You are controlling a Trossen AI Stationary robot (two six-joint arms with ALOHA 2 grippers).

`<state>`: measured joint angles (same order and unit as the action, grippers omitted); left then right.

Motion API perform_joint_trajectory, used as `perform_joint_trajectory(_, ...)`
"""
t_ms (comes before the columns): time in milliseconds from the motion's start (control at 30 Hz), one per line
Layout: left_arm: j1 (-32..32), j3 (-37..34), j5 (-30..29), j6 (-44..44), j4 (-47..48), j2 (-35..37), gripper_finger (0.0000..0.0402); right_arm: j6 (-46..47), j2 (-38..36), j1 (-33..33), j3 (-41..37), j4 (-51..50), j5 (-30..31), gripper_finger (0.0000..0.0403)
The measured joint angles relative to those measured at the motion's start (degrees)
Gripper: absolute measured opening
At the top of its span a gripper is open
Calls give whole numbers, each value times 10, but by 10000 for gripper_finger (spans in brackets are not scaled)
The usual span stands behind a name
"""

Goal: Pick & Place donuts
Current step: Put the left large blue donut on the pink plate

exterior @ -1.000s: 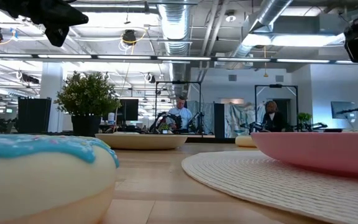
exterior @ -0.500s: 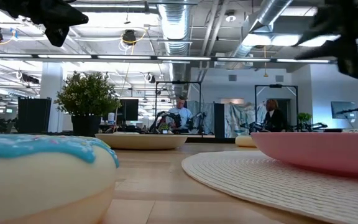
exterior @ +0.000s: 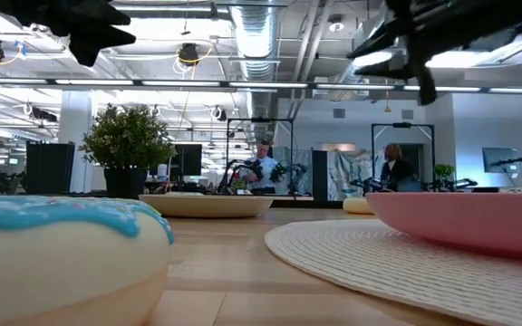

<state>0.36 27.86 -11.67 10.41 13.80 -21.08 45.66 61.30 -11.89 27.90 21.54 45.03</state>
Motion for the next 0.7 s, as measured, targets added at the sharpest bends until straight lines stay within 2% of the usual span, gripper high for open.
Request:
perform_joint_trajectory(167,0,0,-9,-3,-15,-4,256,62,57,29,9,-14,-29,176)
perform_joint_trajectory(267,0,0,-8,-7,-18,-4,281,76,70,50,24,-40,-90,222)
perform_joint_trajectory(333,0,0,-9,-4,-19,-7,287,50,73,68,44,-94,-138,246)
perform_joint_trajectory(500,-3,0,-62,20,-36,-54,286,48,70,124,129,-364,-250,262)
perform_joint_trajectory(600,-17,8,-110,46,-48,-114,285,13,70,162,180,-547,-312,259)
perform_joint_trajectory(700,-36,45,-167,96,-29,-195,284,-33,67,196,213,-676,-360,250)
